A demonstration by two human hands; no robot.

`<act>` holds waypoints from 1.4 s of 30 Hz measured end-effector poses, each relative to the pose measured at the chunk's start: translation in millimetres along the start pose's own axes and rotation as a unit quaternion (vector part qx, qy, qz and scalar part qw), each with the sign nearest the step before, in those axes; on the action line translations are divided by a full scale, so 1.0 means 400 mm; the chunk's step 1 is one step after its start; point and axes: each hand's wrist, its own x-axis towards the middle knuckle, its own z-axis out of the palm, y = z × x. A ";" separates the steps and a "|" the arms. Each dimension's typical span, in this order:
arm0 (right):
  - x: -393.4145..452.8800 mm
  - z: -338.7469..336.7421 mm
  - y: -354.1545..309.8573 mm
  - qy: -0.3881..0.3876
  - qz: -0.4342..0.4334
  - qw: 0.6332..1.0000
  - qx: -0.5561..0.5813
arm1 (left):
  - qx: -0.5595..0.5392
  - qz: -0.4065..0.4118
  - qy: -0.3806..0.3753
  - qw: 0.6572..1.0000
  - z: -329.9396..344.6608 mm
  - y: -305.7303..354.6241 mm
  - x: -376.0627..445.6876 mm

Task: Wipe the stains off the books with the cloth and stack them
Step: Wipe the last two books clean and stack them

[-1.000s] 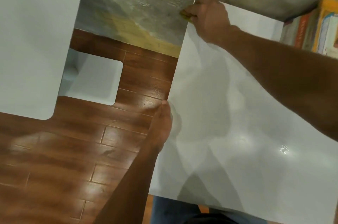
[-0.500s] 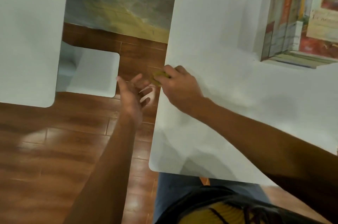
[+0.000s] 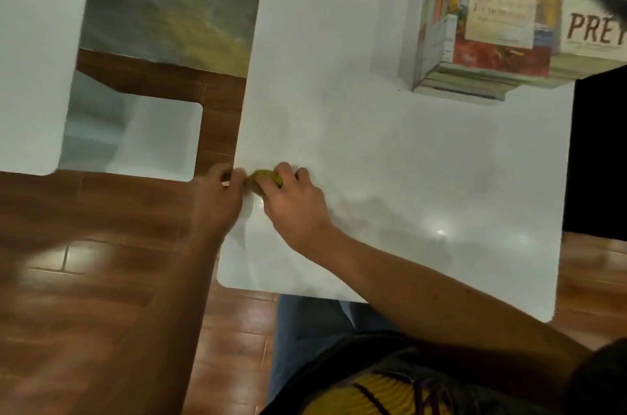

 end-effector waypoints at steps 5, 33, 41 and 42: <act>-0.146 -0.033 0.177 0.013 0.105 0.994 0.008 | 0.144 0.010 0.097 0.985 0.074 0.014 -0.106; -0.473 -0.222 0.933 0.082 0.423 0.902 0.042 | 0.282 0.093 0.020 0.955 0.383 0.154 -0.394; -0.343 -0.218 0.746 0.030 0.337 0.923 0.185 | 0.152 0.095 0.017 0.984 0.375 0.159 -0.447; -0.335 -0.230 0.720 0.028 0.341 0.904 0.258 | 0.112 0.087 0.023 0.990 0.371 0.170 -0.452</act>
